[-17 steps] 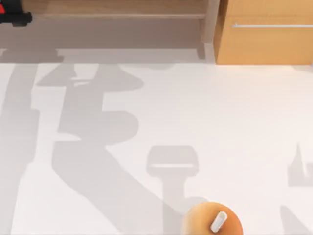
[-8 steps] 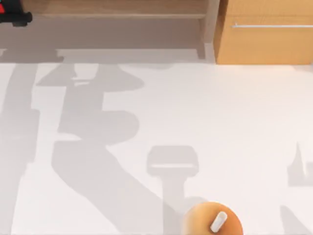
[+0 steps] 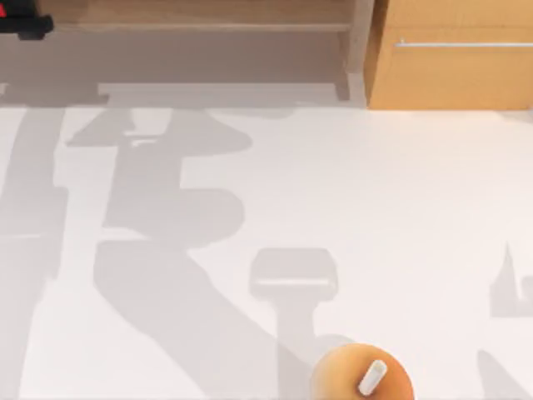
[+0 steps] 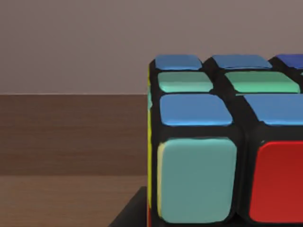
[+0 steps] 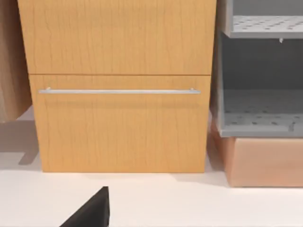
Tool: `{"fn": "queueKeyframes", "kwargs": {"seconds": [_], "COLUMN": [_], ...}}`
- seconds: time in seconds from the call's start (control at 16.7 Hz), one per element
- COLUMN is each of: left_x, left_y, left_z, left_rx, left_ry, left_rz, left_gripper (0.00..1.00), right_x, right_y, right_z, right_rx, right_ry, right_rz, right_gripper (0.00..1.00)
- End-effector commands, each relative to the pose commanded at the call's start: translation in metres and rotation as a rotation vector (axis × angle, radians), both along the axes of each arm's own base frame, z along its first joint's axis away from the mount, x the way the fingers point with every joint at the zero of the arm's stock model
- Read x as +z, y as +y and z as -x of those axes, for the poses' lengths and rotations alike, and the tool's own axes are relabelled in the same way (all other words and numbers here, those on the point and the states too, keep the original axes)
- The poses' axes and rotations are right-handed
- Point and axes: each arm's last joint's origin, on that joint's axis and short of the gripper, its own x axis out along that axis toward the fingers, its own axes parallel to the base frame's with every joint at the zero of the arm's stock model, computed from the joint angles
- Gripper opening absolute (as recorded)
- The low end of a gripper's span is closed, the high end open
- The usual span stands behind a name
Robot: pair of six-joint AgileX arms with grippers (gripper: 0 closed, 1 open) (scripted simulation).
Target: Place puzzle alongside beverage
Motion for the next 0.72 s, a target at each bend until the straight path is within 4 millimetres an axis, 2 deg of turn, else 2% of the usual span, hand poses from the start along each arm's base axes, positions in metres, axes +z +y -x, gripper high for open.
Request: {"fn": "queueKeyframes", "kwargs": {"seconds": [0.18, 0.3, 0.54, 0.72], "left_x": [0.023, 0.049, 0.089, 0.099], "left_y": [-0.008, -0.027, -0.093, -0.151], "left_z": [0.001, 0.004, 0.023, 0.053], "left_rx": [0.001, -0.023, -0.14, -0.25], "left_ry": [-0.048, -0.084, -0.042, 0.122], "left_rz": [0.026, 0.071, 0.22, 0.343], "left_gripper": [0.0, 0.0, 0.0, 0.0], "right_x": [0.0, 0.0, 0.0, 0.0], "right_y": [0.0, 0.0, 0.0, 0.0], "right_z": [0.0, 0.0, 0.0, 0.0], "right_rx": [0.0, 0.0, 0.0, 0.0], "right_ry": [0.0, 0.0, 0.0, 0.0], "right_rz": [0.0, 0.0, 0.0, 0.0], "right_gripper": [1.0, 1.0, 1.0, 1.0]}}
